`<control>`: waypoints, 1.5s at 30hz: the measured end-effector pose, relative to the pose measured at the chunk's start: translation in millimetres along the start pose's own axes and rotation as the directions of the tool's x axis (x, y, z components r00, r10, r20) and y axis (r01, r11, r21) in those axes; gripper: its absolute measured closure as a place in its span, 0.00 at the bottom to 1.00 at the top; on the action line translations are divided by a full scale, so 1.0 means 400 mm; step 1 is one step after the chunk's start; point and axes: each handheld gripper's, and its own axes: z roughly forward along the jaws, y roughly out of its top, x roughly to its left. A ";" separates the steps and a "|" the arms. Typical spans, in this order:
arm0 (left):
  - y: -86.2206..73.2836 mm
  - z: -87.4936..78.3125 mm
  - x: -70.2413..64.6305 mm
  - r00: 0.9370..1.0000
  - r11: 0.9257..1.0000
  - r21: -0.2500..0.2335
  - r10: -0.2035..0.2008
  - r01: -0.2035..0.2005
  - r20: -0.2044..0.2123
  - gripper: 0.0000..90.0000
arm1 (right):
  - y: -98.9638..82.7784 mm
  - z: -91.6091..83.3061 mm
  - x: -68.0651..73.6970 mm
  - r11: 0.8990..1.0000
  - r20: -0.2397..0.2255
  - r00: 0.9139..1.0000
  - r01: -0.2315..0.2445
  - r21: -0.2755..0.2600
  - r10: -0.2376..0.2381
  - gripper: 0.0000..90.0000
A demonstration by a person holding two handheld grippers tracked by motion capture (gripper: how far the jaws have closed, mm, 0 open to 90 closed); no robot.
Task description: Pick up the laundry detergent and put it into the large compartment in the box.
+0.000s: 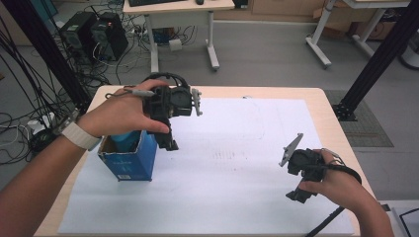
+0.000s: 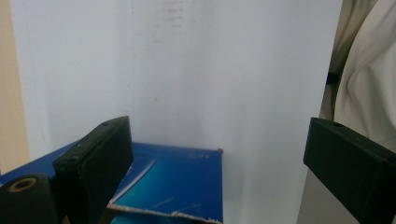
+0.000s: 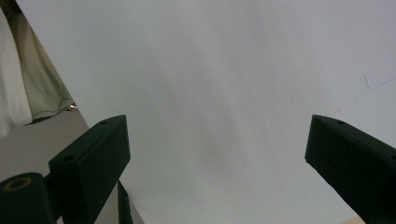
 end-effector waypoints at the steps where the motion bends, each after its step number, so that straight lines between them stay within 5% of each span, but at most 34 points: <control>1: 0.009 0.010 0.000 1.000 1.000 0.008 0.005 -0.005 0.008 0.10 | 0.002 -0.002 0.001 1.000 0.002 1.000 0.000 0.002 0.000 0.07; 9: 0.054 0.076 -0.012 0.998 0.998 0.027 0.053 -0.054 0.035 0.10 | -0.003 -0.007 0.005 1.000 0.013 1.000 -0.011 0.006 0.011 0.07; 20: 0.068 0.105 -0.032 0.996 0.996 0.024 0.080 -0.080 0.036 0.10 | -0.005 -0.006 0.007 1.000 0.016 1.000 -0.009 -0.002 0.009 0.07; 45: 0.066 0.146 -0.074 0.997 0.997 0.032 0.069 -0.070 0.030 0.10 | 0.006 -0.007 0.027 1.000 0.024 0.999 -0.022 0.009 0.022 0.06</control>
